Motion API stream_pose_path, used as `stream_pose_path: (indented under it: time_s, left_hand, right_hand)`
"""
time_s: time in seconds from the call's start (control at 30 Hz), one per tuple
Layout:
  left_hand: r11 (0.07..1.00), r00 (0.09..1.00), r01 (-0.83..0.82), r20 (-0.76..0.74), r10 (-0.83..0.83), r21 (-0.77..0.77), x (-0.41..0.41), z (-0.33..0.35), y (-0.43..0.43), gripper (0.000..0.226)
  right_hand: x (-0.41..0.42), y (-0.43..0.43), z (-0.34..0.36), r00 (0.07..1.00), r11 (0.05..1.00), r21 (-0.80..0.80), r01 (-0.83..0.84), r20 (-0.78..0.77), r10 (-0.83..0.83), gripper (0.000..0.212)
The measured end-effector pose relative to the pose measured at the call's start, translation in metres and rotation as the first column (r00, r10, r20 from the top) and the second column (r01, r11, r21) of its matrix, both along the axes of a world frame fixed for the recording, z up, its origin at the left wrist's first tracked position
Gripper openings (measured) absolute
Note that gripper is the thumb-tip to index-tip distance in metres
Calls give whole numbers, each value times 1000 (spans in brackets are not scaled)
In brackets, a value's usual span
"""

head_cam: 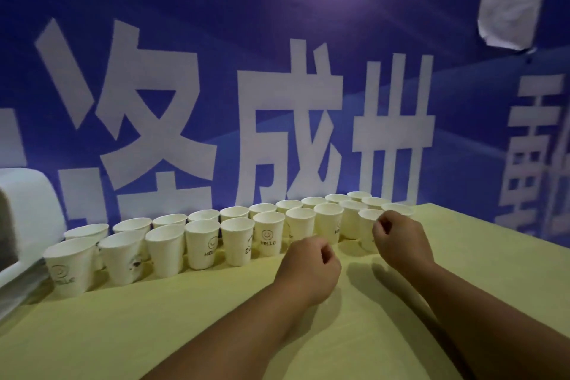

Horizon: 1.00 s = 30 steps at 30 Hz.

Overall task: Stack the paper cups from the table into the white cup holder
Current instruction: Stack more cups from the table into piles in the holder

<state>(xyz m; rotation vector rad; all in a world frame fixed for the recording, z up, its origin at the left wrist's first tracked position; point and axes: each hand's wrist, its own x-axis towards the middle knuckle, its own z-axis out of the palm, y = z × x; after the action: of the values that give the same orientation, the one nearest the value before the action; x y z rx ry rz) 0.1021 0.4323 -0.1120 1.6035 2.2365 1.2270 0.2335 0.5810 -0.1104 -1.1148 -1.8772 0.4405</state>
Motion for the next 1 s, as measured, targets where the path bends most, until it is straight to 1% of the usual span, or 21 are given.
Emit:
stream_pose_path:
  time_s: [0.03, 0.1, 0.13, 0.2, 0.27, 0.3, 0.33, 0.4, 0.47, 0.5, 0.57, 0.6, 0.63, 0.67, 0.77, 0.87, 0.93, 1.0]
  left_hand:
    - [1000, 999, 12, 42, -11, -20, 5, -5, 13, 6]
    - [998, 995, 24, 101, -18, -51, 14, -13, 37, 29]
    - [997, 996, 31, 90, -24, -69, 17, -15, 48, 42]
    - [992, 998, 57, -2, -57, -117, 23, -18, 68, 69]
    - [981, 987, 74, -125, -97, -181, 26, -17, 85, 87]
    - [976, 978, 71, -178, -109, -207, 28, -16, 92, 92]
    - [973, 970, 59, -219, -110, -224, 30, -16, 99, 95]
    - [979, 955, 34, -284, -91, -199, 37, -17, 111, 93]
    - [990, 947, -3, -318, -44, -144, 45, -20, 118, 82]
    - [994, 945, -20, -325, -15, -106, 48, -21, 121, 70]
    - [999, 949, -42, -315, 35, -14, 49, -22, 122, 35]
    - [998, 953, -51, -298, 55, 20, 48, -21, 121, 20]
    - [997, 958, -57, -279, 67, 45, 45, -19, 118, 12]
    - [996, 960, -62, -269, 77, 64, 43, -17, 114, 11]
    - [991, 958, -91, -263, 115, 102, 32, -10, 93, 22]
    - [983, 938, -126, -306, 161, 131, 21, -4, 59, 28]
    - [975, 925, -165, -319, 205, 147, 11, 2, 34, 29]
    - [967, 919, -198, -312, 239, 158, -2, 9, 9, 31]
  right_hand:
    - [6, 9, -3, 999, 999, 1, 34, -6, -34, 13]
    - [15, 23, -12, 997, 997, -47, 65, -40, -67, 37]
    - [17, 27, -15, 997, 995, -83, 52, -54, -57, 52]
    - [19, 35, -20, 999, 991, -131, 6, -44, -12, 75]
    - [21, 44, -23, 1000, 986, -163, -19, -19, 16, 85]
    - [22, 48, -24, 1000, 982, -188, -25, -3, 25, 87]
    - [23, 51, -25, 999, 976, -217, -35, 6, 37, 86]
    - [23, 56, -27, 999, 970, -242, -34, 3, 36, 82]
    - [23, 59, -28, 1000, 981, -195, 17, -14, -20, 70]
    - [23, 61, -28, 998, 986, -159, 57, -25, -62, 58]
    - [23, 60, -26, 989, 985, -119, 128, -57, -136, 30]
    - [24, 59, -24, 984, 982, -117, 149, -77, -158, 19]
    - [25, 57, -23, 981, 981, -116, 157, -98, -168, 13]
    - [26, 56, -22, 979, 981, -118, 152, -121, -166, 10]
    - [27, 49, -17, 979, 986, -137, 91, -169, -114, 6]
    - [26, 34, -13, 982, 991, -137, 1, -188, -27, 4]
    - [21, 20, -9, 987, 987, -146, -67, -153, 45, 4]
    - [13, 4, -3, 990, 983, -136, -126, -85, 115, 9]
